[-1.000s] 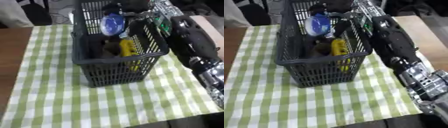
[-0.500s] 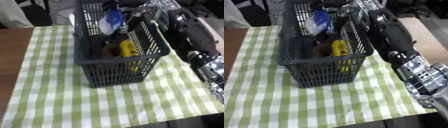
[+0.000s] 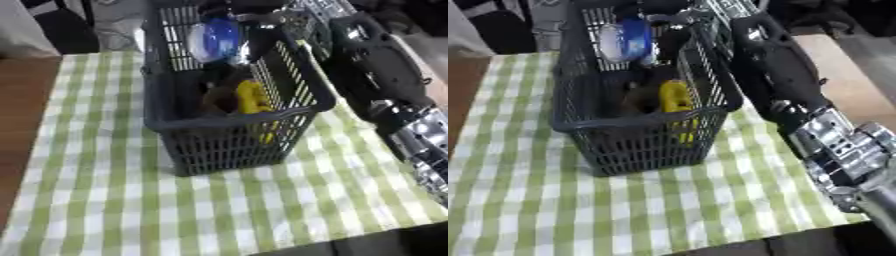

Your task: Pick up objects on the table and place them in the box.

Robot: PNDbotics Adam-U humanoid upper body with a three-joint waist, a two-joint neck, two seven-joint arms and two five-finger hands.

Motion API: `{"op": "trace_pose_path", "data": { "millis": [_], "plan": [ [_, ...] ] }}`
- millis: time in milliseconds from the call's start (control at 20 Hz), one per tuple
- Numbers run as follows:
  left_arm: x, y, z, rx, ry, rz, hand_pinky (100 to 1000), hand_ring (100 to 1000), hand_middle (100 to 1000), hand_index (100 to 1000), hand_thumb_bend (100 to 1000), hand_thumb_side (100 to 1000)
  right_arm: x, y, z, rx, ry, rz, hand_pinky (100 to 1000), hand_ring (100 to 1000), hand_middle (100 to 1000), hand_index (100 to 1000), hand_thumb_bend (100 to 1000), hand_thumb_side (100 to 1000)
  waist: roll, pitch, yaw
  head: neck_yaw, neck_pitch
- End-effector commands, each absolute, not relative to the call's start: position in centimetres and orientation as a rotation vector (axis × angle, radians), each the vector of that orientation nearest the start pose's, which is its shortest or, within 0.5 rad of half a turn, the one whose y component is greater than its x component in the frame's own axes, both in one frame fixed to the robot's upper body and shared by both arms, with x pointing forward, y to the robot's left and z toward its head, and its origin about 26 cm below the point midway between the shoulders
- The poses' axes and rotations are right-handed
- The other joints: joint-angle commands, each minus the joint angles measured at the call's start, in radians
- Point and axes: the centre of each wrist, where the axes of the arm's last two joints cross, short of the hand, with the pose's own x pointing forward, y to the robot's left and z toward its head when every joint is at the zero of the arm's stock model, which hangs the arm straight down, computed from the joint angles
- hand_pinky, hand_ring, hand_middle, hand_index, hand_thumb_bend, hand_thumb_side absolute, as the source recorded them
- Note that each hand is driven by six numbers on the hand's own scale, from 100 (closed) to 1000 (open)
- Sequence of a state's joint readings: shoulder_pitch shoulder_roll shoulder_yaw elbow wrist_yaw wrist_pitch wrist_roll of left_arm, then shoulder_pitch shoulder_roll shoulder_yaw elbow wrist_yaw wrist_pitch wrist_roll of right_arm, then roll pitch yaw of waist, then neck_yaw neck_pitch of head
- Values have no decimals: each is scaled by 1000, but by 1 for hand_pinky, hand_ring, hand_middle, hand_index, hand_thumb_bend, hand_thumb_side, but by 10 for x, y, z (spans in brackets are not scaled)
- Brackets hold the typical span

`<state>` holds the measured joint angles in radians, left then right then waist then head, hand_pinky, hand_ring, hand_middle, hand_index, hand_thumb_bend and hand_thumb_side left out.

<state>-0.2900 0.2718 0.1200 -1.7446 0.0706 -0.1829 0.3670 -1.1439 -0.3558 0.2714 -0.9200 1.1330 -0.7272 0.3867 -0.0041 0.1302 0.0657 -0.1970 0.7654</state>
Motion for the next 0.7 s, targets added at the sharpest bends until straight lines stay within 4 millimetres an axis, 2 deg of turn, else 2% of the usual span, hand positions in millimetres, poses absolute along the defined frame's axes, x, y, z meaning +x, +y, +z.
{"op": "trace_pose_path", "data": {
  "millis": [50,100,150,200,250,300,400,450,500,550,600,700],
  "plan": [
    [331,303,149,372,-2255,225,473,701,658,764,504,683,489,-189,278,862,1535,-2661,1000,1000,1000,869,450,340,-15,-39,-2,-21,5],
    [331,303,149,372,-2256,225,473,701,658,764,504,683,488,-188,278,872,1509,-2667,1000,1000,1000,774,375,223,-15,-39,-3,-25,5],
    [331,303,149,373,-2255,225,473,701,658,764,504,683,488,-188,280,892,1498,-2663,1000,1000,967,704,316,174,-15,-40,-4,-31,5],
    [331,303,149,373,-2255,225,472,701,658,764,504,683,487,-187,280,907,1496,-2655,1000,1000,971,781,373,248,-15,-40,-4,-34,5],
    [331,303,149,373,-2255,225,472,701,658,764,504,683,487,-187,280,899,1530,-2630,1000,1000,1000,1000,446,713,-15,-40,-5,-38,5],
    [331,303,149,373,-2255,225,472,702,658,764,503,683,487,-188,279,889,1564,-2606,1000,1000,1000,1000,466,941,-15,-40,-5,-39,5],
    [331,303,149,374,-2254,225,472,702,658,764,503,683,488,-190,279,868,1644,-2559,1000,1000,1000,1000,475,972,-15,-40,-7,-41,5],
    [331,303,149,374,-2255,225,473,702,658,764,503,683,487,-190,281,880,1654,-2543,1000,1000,1000,940,450,364,-15,-41,-8,-42,5],
    [331,303,149,374,-2255,224,473,702,658,764,503,683,486,-190,284,899,1654,-2526,1000,1000,1000,940,450,364,-16,-42,-9,-43,5],
    [331,303,149,374,-2255,225,472,702,658,764,503,683,484,-189,290,925,1734,-2445,927,845,697,451,100,324,-15,-42,-10,-43,5],
    [331,303,149,375,-2254,225,472,702,657,763,503,683,482,-190,292,943,1803,-2376,972,887,789,567,179,800,-15,-42,-10,-44,5],
    [331,303,149,375,-2253,226,472,702,657,763,503,683,483,-191,287,953,1829,-2357,972,887,789,567,179,800,-15,-42,-10,-45,5]
  ]
}}
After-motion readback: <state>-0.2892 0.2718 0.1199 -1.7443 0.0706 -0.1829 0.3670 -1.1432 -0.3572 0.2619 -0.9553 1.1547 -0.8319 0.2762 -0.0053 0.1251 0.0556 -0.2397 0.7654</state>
